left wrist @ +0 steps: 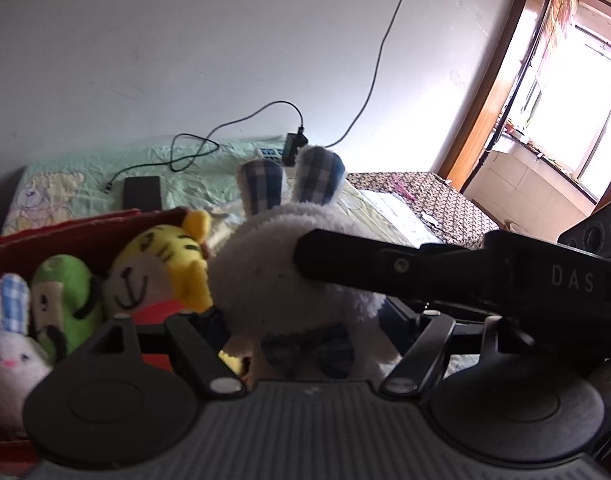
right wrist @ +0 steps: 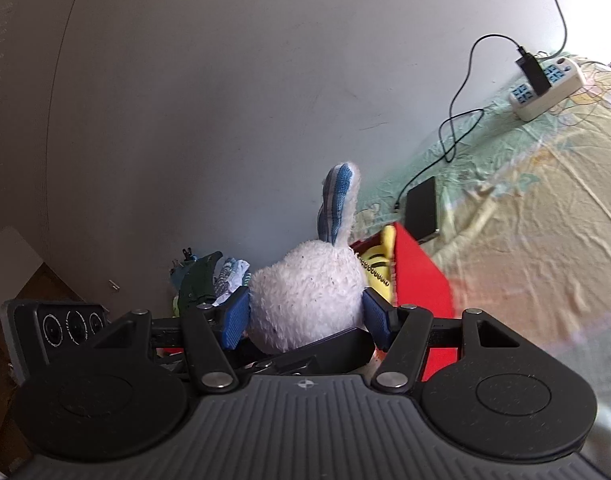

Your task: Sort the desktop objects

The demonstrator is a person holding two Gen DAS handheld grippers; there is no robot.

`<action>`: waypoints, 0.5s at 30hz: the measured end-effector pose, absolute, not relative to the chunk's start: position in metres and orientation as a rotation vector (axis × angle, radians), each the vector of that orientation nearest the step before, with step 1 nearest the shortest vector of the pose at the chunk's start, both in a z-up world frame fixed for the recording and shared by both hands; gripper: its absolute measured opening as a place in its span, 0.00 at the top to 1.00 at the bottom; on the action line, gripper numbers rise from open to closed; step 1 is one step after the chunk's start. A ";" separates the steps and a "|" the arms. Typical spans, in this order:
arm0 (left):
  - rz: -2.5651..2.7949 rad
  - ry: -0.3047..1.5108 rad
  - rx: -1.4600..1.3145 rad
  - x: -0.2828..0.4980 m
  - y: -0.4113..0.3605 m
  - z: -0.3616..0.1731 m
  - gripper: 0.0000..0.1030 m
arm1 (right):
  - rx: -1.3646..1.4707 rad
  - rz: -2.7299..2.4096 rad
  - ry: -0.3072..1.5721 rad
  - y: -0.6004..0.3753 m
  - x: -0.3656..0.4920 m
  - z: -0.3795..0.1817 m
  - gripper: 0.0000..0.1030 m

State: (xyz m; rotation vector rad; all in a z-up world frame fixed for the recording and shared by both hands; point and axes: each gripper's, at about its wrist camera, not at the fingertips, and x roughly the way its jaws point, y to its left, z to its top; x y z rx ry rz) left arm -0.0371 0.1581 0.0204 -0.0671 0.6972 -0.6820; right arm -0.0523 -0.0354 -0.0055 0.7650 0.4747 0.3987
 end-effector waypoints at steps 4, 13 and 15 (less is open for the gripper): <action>-0.648 0.676 -0.074 -0.034 0.185 0.024 0.27 | 0.757 0.430 0.468 -0.012 -0.040 -0.003 0.39; -0.566 0.678 -0.125 -0.009 0.235 0.017 0.27 | 0.749 0.457 0.506 0.034 0.000 -0.005 0.38; -0.552 0.692 -0.135 -0.004 0.242 0.012 0.27 | 0.755 0.457 0.527 0.041 0.008 -0.010 0.38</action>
